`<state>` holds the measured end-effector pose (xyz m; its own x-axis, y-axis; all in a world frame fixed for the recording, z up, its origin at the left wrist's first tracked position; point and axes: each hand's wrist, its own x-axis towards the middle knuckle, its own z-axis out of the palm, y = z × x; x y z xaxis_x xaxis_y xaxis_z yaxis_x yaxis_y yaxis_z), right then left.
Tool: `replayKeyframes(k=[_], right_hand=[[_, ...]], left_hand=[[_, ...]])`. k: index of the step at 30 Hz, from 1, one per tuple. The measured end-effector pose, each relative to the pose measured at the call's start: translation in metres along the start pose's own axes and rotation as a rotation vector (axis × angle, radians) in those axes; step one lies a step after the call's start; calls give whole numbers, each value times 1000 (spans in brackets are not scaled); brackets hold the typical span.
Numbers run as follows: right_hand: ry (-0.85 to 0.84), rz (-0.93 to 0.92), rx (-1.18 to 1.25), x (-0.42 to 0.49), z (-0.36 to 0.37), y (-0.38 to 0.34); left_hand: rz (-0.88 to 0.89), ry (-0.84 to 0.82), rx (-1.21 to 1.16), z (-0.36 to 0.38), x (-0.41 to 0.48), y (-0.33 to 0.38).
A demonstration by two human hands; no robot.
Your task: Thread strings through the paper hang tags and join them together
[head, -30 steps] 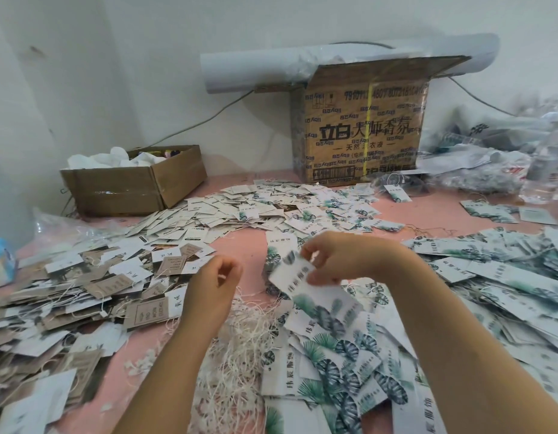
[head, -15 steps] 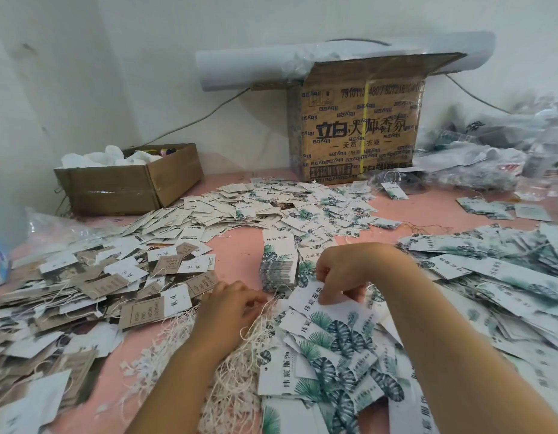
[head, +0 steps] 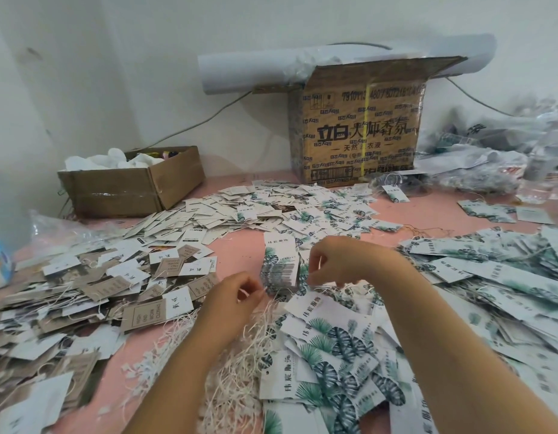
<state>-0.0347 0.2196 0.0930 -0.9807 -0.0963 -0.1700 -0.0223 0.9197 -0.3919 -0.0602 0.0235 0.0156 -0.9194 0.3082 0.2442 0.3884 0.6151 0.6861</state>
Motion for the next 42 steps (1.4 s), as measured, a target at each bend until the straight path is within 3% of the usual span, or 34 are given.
replayKeyframes(k=[5,9,21,24,30,34,37,42], right_hand=[[165,-173,124,7,6,-9],[241,-278,188,13,15,-19],[353,-378,236,8,12,-26],[396,-364,513,4,9,-28],[439,-259,1595,3,-3,-22],[531,-159,1869,5,-7,-15],[590,-118,1880,9,-4,-13],[668,-110,1585,12,2,-13]], left_hand=[[14,57,-299,-12,3,13],[54,46,-401,-16,3,24],[42,42,-254,-22,2,33],[-5,55,-208,-25,1,33],[-59,44,-211,-28,1,26],[-63,6,-257,-27,2,23],[-44,-47,-268,-25,2,22],[-38,-32,-227,-25,3,20]])
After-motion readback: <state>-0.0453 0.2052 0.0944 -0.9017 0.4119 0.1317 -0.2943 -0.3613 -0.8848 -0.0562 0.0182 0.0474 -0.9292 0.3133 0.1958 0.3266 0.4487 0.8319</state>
